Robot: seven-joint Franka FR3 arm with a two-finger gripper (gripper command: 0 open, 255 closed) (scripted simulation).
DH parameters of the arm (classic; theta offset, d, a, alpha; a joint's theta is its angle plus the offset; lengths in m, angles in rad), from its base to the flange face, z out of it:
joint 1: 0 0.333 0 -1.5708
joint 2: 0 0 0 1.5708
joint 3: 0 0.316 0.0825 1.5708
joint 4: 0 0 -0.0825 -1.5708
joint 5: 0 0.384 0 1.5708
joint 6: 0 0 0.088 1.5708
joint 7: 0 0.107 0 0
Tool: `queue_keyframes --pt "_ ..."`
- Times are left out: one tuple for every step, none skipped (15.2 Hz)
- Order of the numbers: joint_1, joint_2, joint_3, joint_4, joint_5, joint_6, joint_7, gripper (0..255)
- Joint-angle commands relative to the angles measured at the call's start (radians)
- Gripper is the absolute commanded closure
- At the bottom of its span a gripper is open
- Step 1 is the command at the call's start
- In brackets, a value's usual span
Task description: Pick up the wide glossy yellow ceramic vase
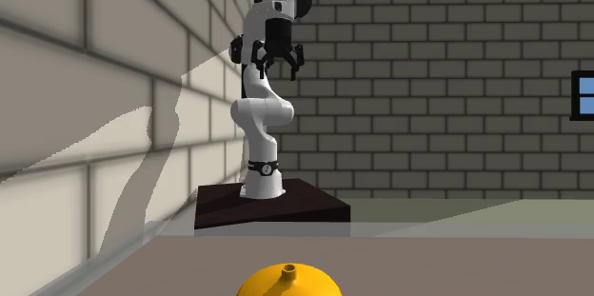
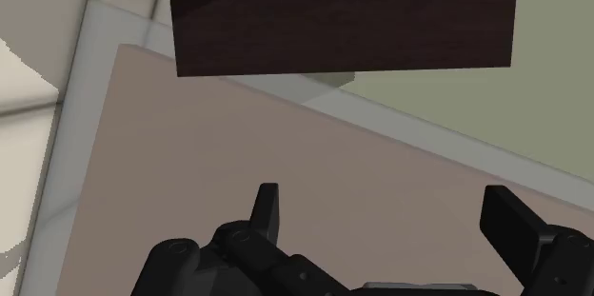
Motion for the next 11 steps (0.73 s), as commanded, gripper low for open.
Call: queue_keyframes --pt "0.000 0.000 0.000 0.000 0.000 0.000 0.000 0" --pt "-0.001 0.024 -0.003 -0.009 -0.002 0.036 0.000 0" --pt "-0.001 0.049 -0.006 -0.017 -0.004 0.072 0.000 0" --pt "-0.002 0.076 -0.009 -0.023 -0.006 0.107 0.000 0" --pt "-0.002 0.103 -0.012 -0.028 -0.008 0.143 0.000 0" --pt "-0.003 0.132 -0.015 -0.031 -0.010 0.178 0.000 0" --pt "-0.003 0.162 -0.019 -0.032 -0.011 0.212 0.000 0" --pt "-0.004 0.193 -0.022 -0.033 -0.013 0.246 0.000 0" --pt "-0.004 0.224 -0.025 -0.032 -0.014 0.280 0.000 0" --pt "-0.004 0.257 -0.028 -0.029 -0.014 0.313 -0.001 0" --pt "-0.005 0.291 -0.032 -0.025 -0.015 0.345 -0.001 0"
